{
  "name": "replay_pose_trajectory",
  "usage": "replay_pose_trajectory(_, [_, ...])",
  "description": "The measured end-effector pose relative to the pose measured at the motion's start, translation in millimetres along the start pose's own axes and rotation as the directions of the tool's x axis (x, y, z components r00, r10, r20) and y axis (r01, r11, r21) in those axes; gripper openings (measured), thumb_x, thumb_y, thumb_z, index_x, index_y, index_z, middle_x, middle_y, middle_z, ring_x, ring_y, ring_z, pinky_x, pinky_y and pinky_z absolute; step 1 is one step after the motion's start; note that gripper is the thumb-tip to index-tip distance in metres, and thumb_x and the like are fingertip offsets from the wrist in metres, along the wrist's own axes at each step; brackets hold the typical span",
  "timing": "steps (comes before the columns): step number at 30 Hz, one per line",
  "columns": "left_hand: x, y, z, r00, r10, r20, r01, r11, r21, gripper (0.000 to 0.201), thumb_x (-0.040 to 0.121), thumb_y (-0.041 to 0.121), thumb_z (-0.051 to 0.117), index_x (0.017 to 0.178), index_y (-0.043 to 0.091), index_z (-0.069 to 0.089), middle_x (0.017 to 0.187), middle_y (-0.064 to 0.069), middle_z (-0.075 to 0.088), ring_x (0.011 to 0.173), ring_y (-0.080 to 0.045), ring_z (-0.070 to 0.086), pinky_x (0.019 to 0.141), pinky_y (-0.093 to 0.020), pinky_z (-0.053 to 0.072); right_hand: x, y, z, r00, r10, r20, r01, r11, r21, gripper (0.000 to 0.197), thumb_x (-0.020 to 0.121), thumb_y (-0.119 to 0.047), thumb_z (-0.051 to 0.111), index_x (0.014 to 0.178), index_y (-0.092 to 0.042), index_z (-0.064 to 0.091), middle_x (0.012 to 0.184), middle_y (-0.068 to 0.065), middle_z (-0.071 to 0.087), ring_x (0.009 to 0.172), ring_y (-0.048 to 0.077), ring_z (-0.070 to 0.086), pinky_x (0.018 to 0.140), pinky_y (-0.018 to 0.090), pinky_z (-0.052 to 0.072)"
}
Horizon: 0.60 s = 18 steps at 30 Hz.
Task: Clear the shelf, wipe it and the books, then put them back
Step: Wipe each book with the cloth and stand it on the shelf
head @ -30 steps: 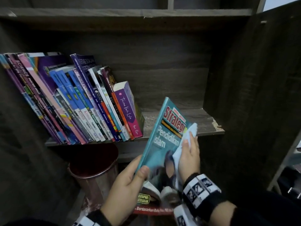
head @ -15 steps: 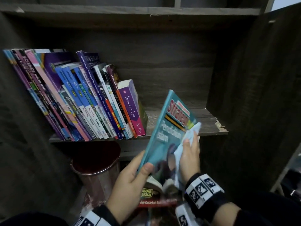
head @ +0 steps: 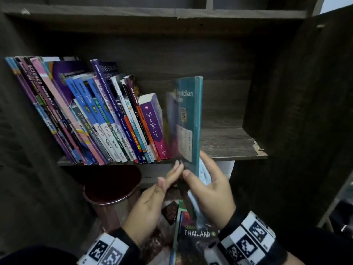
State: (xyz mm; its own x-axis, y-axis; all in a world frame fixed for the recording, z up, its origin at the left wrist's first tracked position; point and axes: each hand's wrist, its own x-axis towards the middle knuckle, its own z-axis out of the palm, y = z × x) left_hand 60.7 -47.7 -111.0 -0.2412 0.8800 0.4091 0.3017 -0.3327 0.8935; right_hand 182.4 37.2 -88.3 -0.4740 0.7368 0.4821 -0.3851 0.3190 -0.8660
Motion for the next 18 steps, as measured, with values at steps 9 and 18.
replay_pose_trajectory(9, [32, -12, -36, 0.945, -0.225, -0.236, 0.101, 0.89, -0.444, 0.097, 0.045, 0.046, 0.092, 0.127, 0.012, 0.055, 0.116, -0.011, 0.069, 0.098, -0.017, 0.069, 0.072, -0.022, 0.056, 16, -28, -28, 0.993, 0.02, 0.112, -0.058, 0.937, 0.345, 0.045, 0.068, 0.009, 0.059, 0.095, -0.024, 0.074, 0.096, 0.005, 0.074, 0.085, 0.018, 0.071, 0.067, 0.028, 0.057])
replay_pose_trajectory(18, [26, -10, -18, 0.936, -0.271, -0.225, 0.164, 0.901, -0.402, 0.035, 0.084, 0.003, 0.061, 0.118, 0.013, 0.057, 0.105, -0.005, 0.073, 0.098, -0.027, 0.069, 0.078, -0.034, 0.059, 33, 11, -56, 0.97, 0.139, -0.198, -0.126, 0.989, 0.081, 0.051, 0.079, 0.016, 0.062, 0.114, -0.022, 0.063, 0.106, 0.002, 0.072, 0.095, 0.017, 0.069, 0.077, 0.034, 0.059])
